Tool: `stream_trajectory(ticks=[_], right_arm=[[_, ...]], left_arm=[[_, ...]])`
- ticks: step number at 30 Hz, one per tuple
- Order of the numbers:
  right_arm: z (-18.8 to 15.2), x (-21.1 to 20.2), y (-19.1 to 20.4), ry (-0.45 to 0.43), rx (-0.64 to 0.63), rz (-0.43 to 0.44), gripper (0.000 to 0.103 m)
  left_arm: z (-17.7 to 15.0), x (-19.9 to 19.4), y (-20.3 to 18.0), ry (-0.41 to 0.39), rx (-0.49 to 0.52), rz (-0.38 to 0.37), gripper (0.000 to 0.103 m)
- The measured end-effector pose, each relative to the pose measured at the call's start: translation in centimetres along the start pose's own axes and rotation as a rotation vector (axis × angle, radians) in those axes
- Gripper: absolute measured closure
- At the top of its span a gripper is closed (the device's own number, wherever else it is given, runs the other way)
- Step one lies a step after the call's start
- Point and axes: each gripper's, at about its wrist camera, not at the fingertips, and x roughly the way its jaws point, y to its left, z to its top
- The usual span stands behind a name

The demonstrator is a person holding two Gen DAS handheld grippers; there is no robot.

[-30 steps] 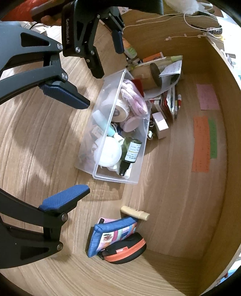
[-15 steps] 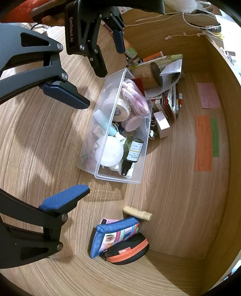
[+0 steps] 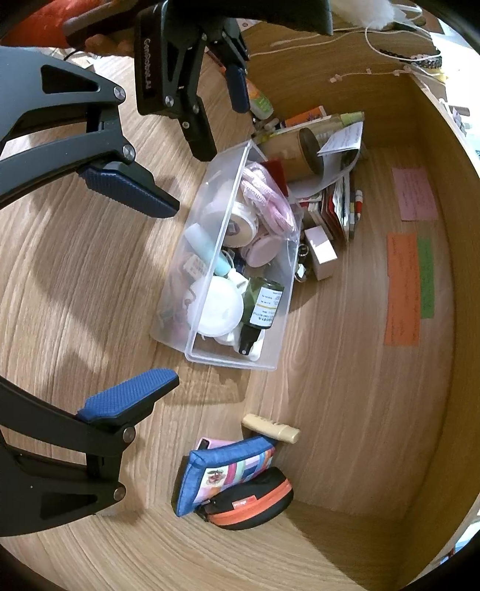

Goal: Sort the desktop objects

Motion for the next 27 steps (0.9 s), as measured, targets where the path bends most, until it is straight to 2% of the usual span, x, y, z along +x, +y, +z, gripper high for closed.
stream_trajectory(ticks=[10, 27], right_arm=[[0.11, 0.07, 0.47, -0.003, -0.011, 0.014, 0.021], [0.1, 0.61, 0.56, 0.015, -0.008, 0.023, 0.021]], left_arm=[[-0.12, 0.18, 0.55, 0.006, -0.022, 0.012, 0.008], [-0.11, 0.32, 0.68, 0.013, -0.024, -0.017, 0.008]])
